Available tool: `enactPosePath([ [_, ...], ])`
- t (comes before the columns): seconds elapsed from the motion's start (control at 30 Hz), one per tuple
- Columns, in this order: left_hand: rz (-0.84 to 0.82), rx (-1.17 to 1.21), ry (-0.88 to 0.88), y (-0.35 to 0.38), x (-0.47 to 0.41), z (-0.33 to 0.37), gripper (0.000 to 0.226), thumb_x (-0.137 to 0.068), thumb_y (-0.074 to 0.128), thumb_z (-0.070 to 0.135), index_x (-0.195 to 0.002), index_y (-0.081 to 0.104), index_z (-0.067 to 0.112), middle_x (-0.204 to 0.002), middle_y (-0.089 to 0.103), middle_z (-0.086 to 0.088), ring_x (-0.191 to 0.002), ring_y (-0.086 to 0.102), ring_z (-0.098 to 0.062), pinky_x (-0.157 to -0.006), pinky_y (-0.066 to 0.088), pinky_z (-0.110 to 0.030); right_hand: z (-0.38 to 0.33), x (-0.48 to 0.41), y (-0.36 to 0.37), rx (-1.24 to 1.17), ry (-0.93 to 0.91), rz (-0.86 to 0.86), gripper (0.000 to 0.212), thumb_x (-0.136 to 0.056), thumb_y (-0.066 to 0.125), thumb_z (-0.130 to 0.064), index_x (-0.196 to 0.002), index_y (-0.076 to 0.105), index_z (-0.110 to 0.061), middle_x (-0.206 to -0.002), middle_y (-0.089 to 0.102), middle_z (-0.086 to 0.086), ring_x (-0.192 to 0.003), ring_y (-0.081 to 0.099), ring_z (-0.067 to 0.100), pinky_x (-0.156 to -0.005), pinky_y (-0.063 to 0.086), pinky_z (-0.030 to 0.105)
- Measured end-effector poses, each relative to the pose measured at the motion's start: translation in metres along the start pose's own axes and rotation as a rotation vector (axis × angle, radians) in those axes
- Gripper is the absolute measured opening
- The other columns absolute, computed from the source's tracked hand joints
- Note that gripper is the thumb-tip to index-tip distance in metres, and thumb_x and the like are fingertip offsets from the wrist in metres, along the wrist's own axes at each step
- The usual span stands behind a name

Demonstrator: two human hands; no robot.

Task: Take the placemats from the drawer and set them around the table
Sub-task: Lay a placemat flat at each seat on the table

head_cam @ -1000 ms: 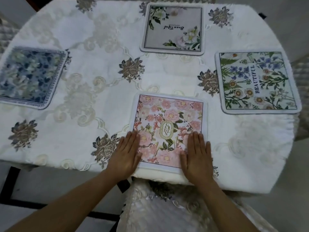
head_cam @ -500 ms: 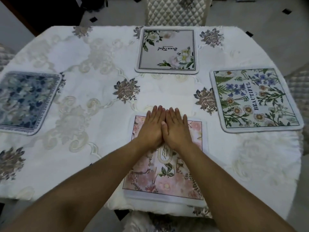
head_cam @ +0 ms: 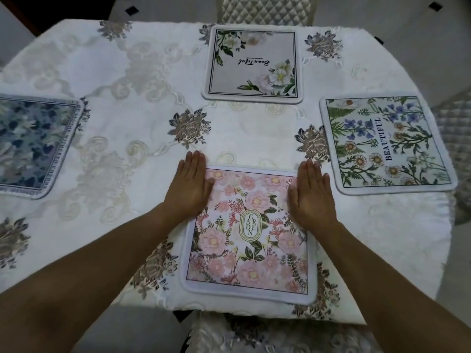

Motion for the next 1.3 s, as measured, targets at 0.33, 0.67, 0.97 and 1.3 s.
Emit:
enactPosePath([
  [0.33,0.035,0.035,0.056,0.027,0.140,0.019,0.068,-0.101,0.026,0.041,-0.150,0.010,-0.003,-0.158,0.006,-0.025,-0.148,0.002,-0.038,-0.120,0.005,-0.048,-0.027,0.175,0.020,-0.014,0.021,-0.119,0.068,-0.096,0.029,-0.039,-0.152,0.020,-0.004,-0.162,0.014,0.013,-0.150,0.011,0.029,-0.119,0.013,0.048],
  [0.67,-0.141,-0.224,0.121,-0.068,0.112,0.034,0.031,-0.081,0.054,0.037,-0.101,0.067,0.016,-0.095,0.069,-0.007,-0.087,0.065,-0.025,-0.079,0.048,-0.037,-0.055,0.161,-0.081,0.125,0.080,-0.262,0.034,-0.089,0.042,-0.034,-0.109,0.061,-0.013,-0.108,0.063,0.008,-0.103,0.060,0.026,-0.081,0.044,0.035],
  [0.97,0.186,-0.248,0.166,-0.167,0.086,0.135,0.021,-0.078,0.066,0.038,-0.079,0.061,0.017,-0.067,0.059,-0.003,-0.062,0.058,-0.027,-0.057,0.035,-0.032,0.003,0.143,-0.192,-0.014,0.059,-0.003,0.018,-0.089,0.049,-0.038,-0.087,0.045,-0.021,-0.088,0.049,-0.002,-0.078,0.045,0.019,-0.066,0.039,0.032],
  [1.3,0.238,-0.211,0.097,-0.154,0.141,0.275,0.026,-0.079,0.067,0.039,-0.093,0.065,0.017,-0.081,0.065,-0.003,-0.073,0.061,-0.025,-0.066,0.048,-0.036,0.098,0.173,-0.258,-0.006,-0.119,0.106,0.020,-0.086,0.049,-0.036,-0.093,0.052,-0.018,-0.093,0.058,0.004,-0.091,0.057,0.026,-0.066,0.034,0.033],
])
Point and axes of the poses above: each hand's wrist, its own x-axis away from the middle knuckle, its own y-axis out of the palm, z = x × y, the point moved 1 cm from there along -x, towards the middle knuckle
